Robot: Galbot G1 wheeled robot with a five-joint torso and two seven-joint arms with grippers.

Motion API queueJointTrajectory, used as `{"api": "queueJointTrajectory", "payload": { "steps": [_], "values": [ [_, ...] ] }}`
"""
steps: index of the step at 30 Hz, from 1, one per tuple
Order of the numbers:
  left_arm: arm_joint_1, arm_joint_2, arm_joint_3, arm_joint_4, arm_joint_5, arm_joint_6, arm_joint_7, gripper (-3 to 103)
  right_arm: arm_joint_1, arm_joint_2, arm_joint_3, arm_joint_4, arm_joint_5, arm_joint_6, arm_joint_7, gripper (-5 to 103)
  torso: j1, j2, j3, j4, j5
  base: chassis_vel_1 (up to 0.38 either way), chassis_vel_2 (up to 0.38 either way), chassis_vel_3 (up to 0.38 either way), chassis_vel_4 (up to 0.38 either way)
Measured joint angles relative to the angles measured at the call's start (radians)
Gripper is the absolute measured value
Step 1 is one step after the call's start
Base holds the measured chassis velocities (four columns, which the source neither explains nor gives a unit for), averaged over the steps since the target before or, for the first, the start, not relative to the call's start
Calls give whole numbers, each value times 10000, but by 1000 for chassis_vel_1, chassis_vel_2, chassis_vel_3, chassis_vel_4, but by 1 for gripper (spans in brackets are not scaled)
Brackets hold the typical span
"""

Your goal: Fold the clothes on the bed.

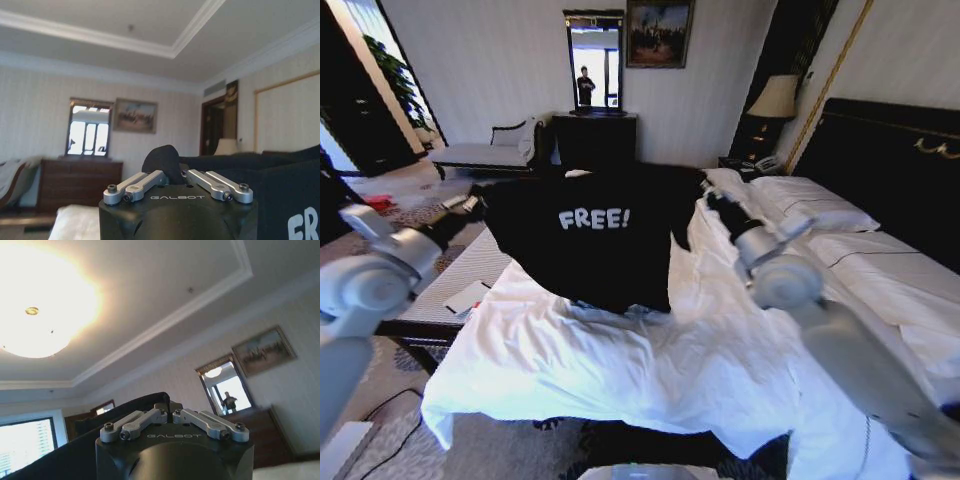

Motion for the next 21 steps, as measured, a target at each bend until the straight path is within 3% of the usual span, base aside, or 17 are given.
{"api": "queueJointTrajectory", "payload": {
  "steps": [5,9,13,18,21],
  "values": [
    [487,477,-1190,-827,-715,10,-78,2,-1051,-1017,1861,989,886,-2,-58,0,-1,1,-1,-3,2,0,0,0,0],
    [761,612,-1935,-1237,-1178,52,-174,2,-1105,-1475,2568,1476,1618,30,77,0,-1,0,-1,-1,1,0,0,0,0],
    [1037,796,-3272,-1843,-2260,217,-520,2,-719,-2126,3302,2483,2597,44,382,0,-1,0,0,2,-2,0,0,0,0],
    [1140,926,-3765,-1984,-2665,354,-610,2,-668,-2487,3806,2615,3188,-229,720,0,-1,1,0,0,-1,0,0,0,0],
    [1345,868,-3783,-2095,-2678,506,-611,2,-879,-2573,4052,2610,3393,-643,1319,0,0,1,0,-2,2,0,0,0,0]
  ]
}}
